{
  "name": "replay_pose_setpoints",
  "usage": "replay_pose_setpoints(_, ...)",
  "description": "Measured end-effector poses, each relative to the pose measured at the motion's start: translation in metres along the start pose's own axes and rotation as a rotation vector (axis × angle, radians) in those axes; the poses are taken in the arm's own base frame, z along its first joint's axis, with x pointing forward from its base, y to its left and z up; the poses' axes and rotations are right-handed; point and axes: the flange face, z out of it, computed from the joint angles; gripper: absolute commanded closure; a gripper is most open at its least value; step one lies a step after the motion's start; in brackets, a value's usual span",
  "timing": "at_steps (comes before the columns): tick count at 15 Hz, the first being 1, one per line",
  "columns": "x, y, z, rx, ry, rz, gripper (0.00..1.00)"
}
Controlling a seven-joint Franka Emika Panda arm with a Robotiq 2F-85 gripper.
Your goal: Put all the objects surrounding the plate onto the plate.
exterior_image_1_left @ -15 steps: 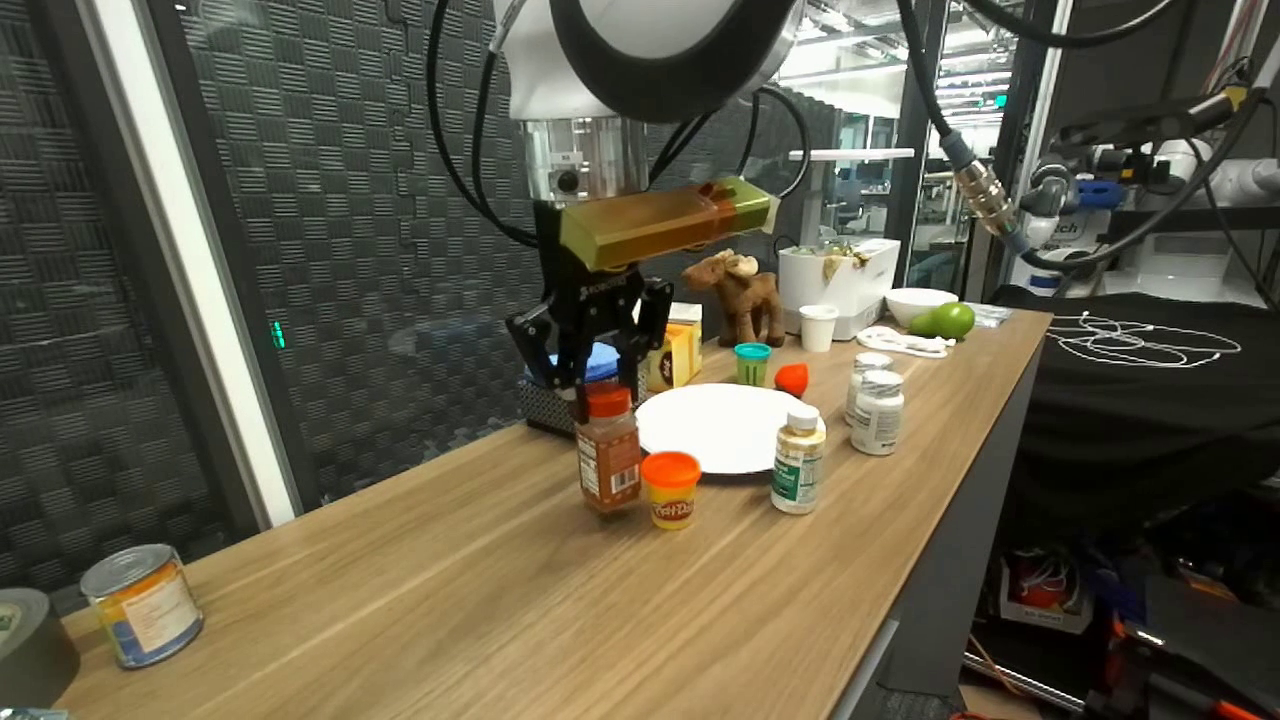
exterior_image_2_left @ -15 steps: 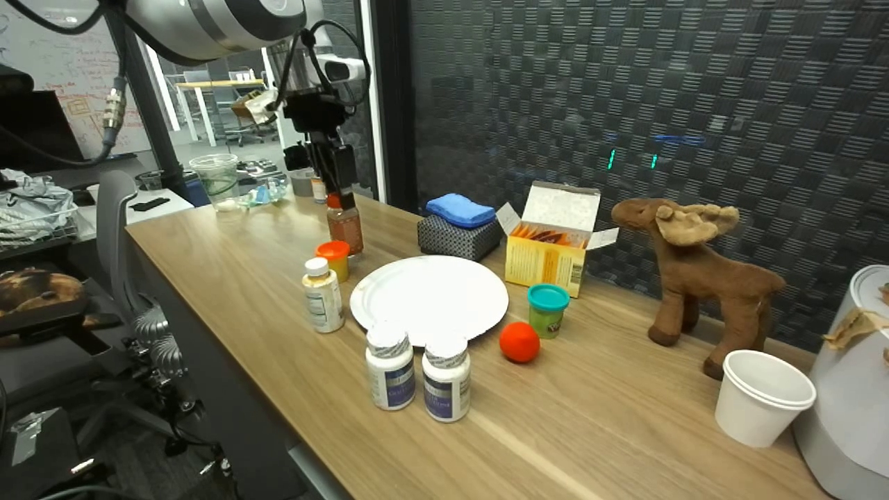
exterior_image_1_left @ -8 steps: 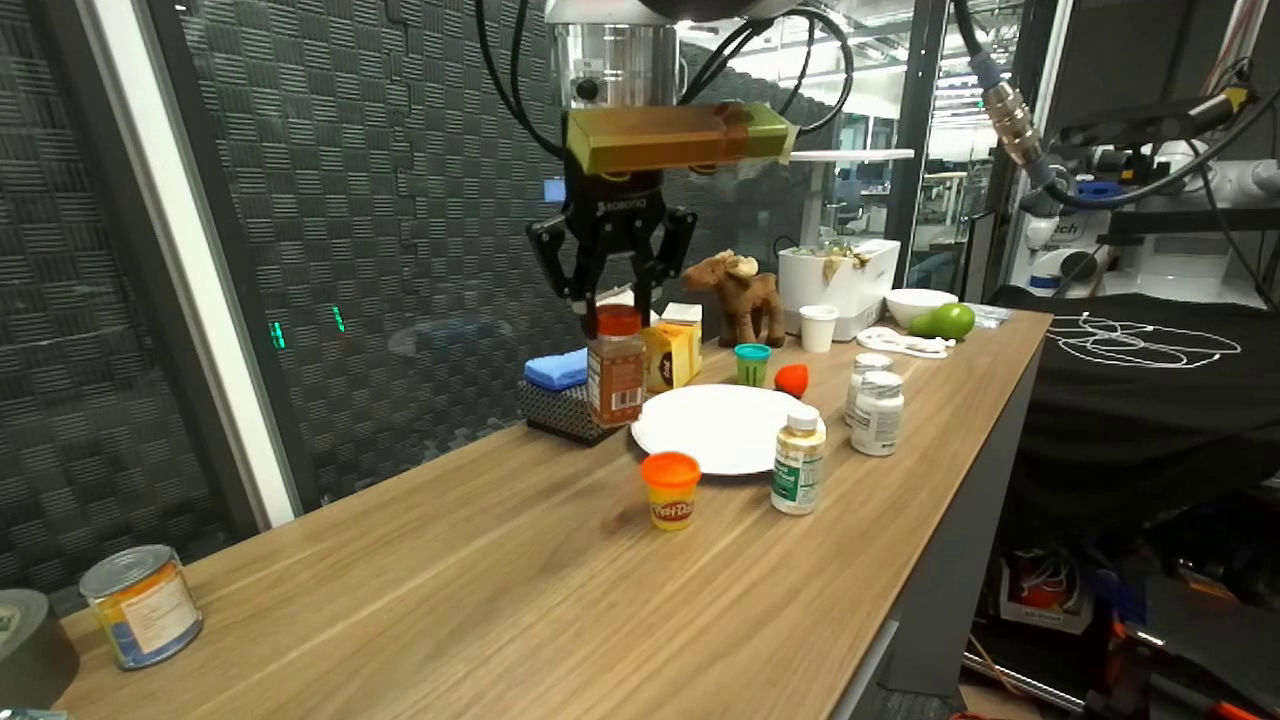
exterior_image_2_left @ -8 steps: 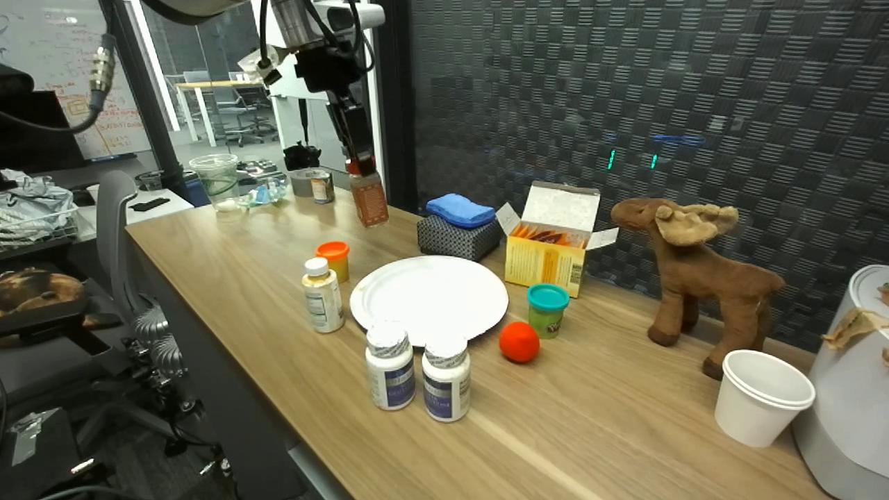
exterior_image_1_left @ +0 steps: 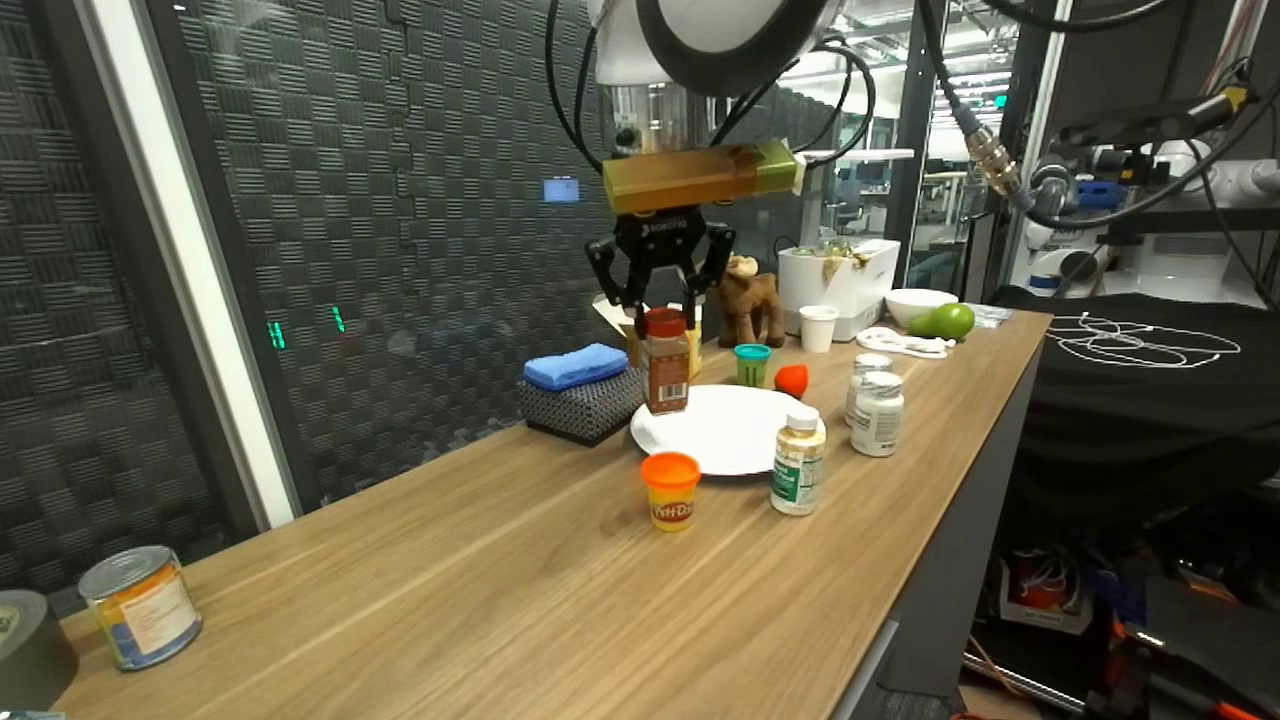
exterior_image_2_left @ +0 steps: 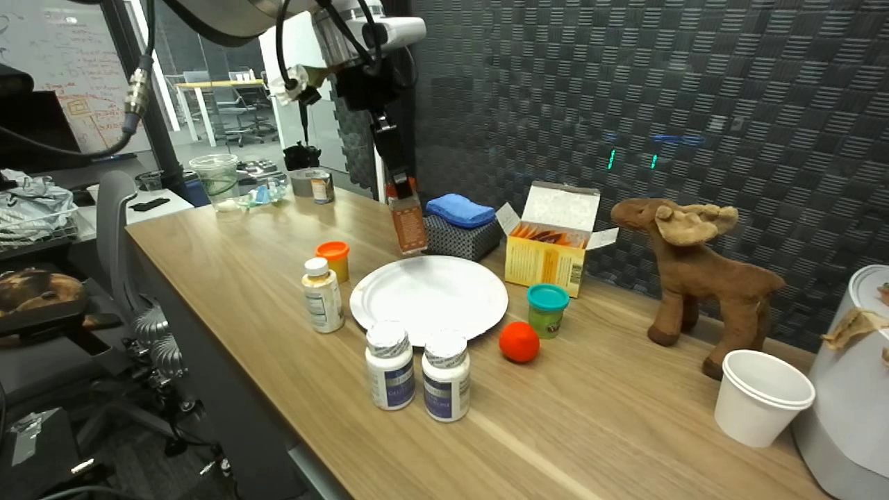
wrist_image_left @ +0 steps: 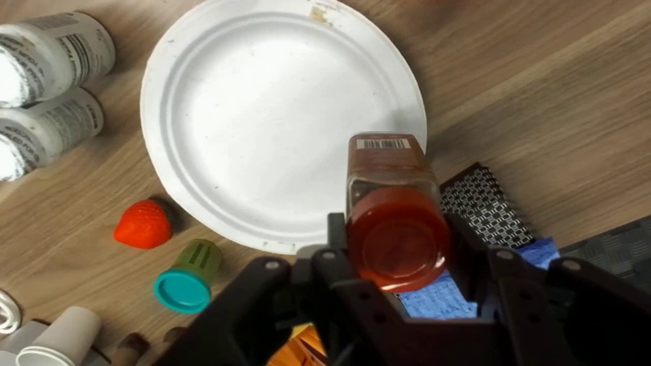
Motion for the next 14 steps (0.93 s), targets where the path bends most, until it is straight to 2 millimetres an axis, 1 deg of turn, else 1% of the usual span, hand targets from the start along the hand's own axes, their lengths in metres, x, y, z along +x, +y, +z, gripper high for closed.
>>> replay_pose_setpoints(6, 0.000, -0.002, 0.044, -0.045, -0.060, 0.029, 0.75)
replay_pose_setpoints(7, 0.001, -0.002, 0.049, -0.048, -0.068, 0.035, 0.48)
replay_pose_setpoints(8, 0.002, -0.001, 0.051, -0.051, -0.070, 0.040, 0.24)
replay_pose_setpoints(10, 0.005, 0.001, 0.051, -0.051, -0.070, 0.052, 0.21)
replay_pose_setpoints(13, 0.007, 0.002, 0.045, -0.044, -0.063, 0.064, 0.01)
replay_pose_setpoints(14, 0.006, 0.001, 0.040, -0.037, -0.057, 0.066, 0.00)
